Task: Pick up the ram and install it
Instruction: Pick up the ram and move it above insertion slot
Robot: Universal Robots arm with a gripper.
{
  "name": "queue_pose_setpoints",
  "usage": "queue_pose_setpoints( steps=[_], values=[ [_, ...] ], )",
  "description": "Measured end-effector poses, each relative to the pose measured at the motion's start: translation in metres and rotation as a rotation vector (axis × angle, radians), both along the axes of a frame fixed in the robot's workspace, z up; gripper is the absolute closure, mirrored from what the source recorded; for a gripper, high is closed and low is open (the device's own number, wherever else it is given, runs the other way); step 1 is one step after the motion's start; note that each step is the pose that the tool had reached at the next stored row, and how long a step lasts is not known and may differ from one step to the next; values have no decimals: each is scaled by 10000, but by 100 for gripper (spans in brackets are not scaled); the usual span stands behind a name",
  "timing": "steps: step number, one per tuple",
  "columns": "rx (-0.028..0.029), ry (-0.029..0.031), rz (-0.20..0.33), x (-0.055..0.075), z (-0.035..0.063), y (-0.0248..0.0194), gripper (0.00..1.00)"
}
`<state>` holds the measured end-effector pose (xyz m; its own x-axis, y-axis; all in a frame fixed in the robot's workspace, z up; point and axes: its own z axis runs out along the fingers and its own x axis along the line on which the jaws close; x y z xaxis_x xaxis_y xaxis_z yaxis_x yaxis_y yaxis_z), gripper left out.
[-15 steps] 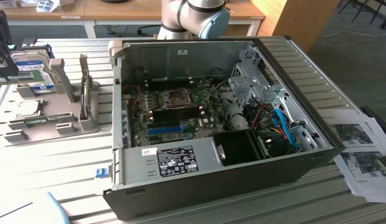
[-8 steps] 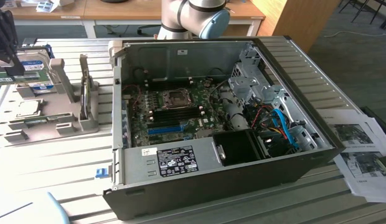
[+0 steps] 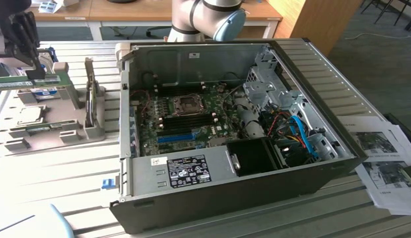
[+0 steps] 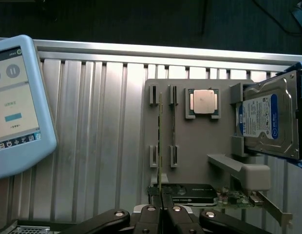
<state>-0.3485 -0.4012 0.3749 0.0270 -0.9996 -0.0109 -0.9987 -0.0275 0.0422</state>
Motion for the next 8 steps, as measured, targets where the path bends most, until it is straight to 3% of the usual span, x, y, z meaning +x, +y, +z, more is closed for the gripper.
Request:
queue_pose_setpoints(
  steps=[8],
  values=[
    [0, 0, -1, 1, 40, 0, 89]
  ],
)
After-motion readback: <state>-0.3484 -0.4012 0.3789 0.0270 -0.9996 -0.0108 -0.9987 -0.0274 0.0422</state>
